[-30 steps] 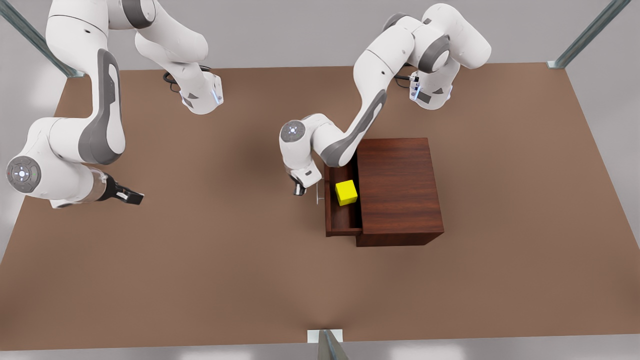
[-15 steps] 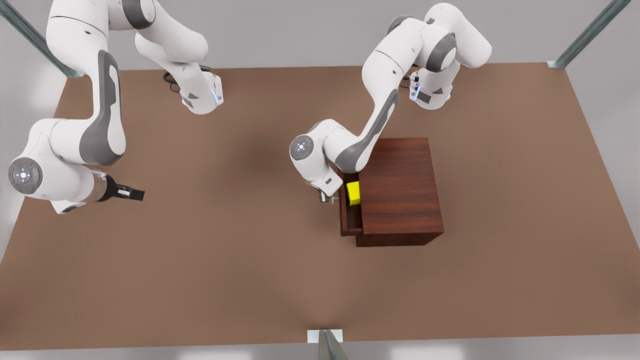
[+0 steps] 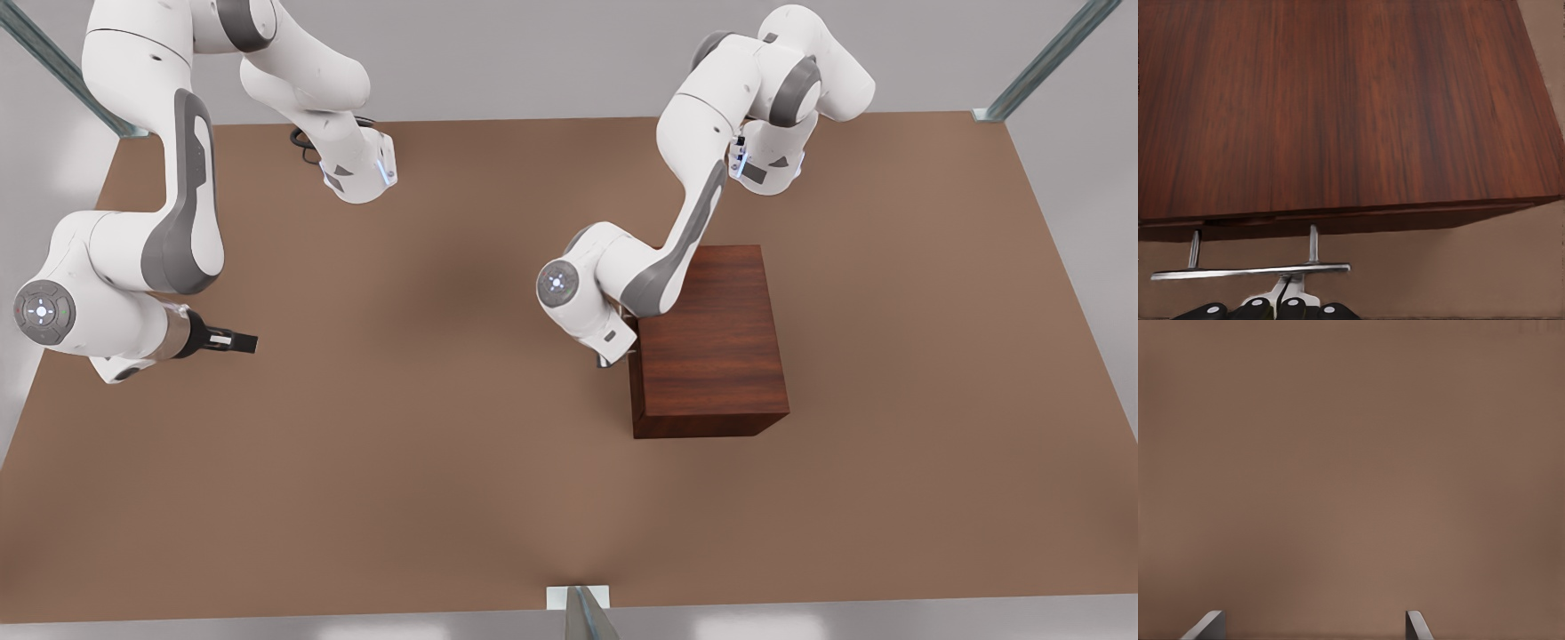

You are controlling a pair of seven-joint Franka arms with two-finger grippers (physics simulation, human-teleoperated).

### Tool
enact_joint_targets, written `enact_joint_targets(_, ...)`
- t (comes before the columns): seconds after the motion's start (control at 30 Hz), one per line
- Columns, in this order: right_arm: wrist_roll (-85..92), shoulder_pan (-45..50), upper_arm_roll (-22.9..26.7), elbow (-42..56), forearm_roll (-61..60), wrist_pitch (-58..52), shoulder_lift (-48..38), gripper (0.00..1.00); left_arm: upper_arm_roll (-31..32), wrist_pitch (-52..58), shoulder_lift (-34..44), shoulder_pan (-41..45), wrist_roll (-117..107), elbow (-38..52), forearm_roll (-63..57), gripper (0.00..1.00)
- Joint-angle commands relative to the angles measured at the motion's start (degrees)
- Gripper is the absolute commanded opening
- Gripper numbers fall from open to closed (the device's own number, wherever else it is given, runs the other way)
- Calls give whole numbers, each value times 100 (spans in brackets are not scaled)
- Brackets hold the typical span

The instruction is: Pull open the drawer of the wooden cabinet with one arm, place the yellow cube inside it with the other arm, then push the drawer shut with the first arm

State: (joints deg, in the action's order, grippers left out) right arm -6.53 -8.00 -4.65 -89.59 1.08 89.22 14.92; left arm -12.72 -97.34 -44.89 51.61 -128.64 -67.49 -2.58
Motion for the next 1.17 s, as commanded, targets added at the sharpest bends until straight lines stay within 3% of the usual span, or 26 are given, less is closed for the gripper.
enact_joint_targets(0.0, 354, 0, -1, 3, -3, -2, -6, 100, 50, 40, 6, 7, 322, 174, 328, 0)
enact_joint_targets(0.03, 346, 0, -1, 3, -3, -2, -6, 100, 77, -92, 6, 42, 304, 192, 443, 100)
enact_joint_targets(0.13, 346, 0, -1, 3, -3, -2, -6, 100, 50, -268, 120, 68, 488, 192, 610, 100)
enact_joint_targets(0.17, 354, 0, -1, 3, -3, -2, -6, 100, -11, 232, 1034, -45, 2165, 25, 627, 100)
enact_joint_targets(0.27, 354, 0, -1, 3, -3, -2, -6, 100, -3, 1384, 1843, -1267, 5539, -18, 794, 100)
enact_joint_targets(0.4, 354, -9, -1, 3, -3, -10, -6, 100, -55, 2289, 2388, -2471, 11529, -27, 988, 100)
enact_joint_targets(0.47, 354, -9, -1, 3, -3, -10, -6, 100, -135, 1693, 2494, -2990, 13575, -159, 1585, 100)
enact_joint_targets(0.5, 354, -9, -1, 3, -3, -10, -6, 100, -100, 1306, 2572, -2947, 13654, -369, 1218, 100)
enact_joint_targets(0.53, 354, -9, -1, 3, -3, -2, -6, 100, -64, 244, 3274, -2903, 14294, -1598, 953, 100)
enact_joint_targets(0.57, 354, -9, -1, 3, -3, -2, -6, 100, -135, 136, 3425, -2964, 14648, -1795, 1041, 100)
enact_joint_targets(0.7, 354, -9, -1, 3, -3, -10, -6, 100, -117, 364, 3276, -2973, 14112, -1548, 962, 100)
enact_joint_targets(0.73, 354, -9, -1, 3, -3, -2, -6, 100, 66, 444, 3267, -3436, 14129, -1522, 979, 100)
enact_joint_targets(0.77, 354, -9, -1, 3, -3, -2, -6, 100, 1920, 470, 3232, -4957, 14103, -1372, 568, 100)
enact_joint_targets(0.9, 346, -9, -1, 3, -12, -2, -6, 100, 1878, 321, 3434, -5082, 14007, -1742, 241, 100)
enact_joint_targets(1.13, 354, -9, -1, 3, -12, -10, -6, 100, 1905, 338, 3311, -5003, 13760, -1451, 258, 100)
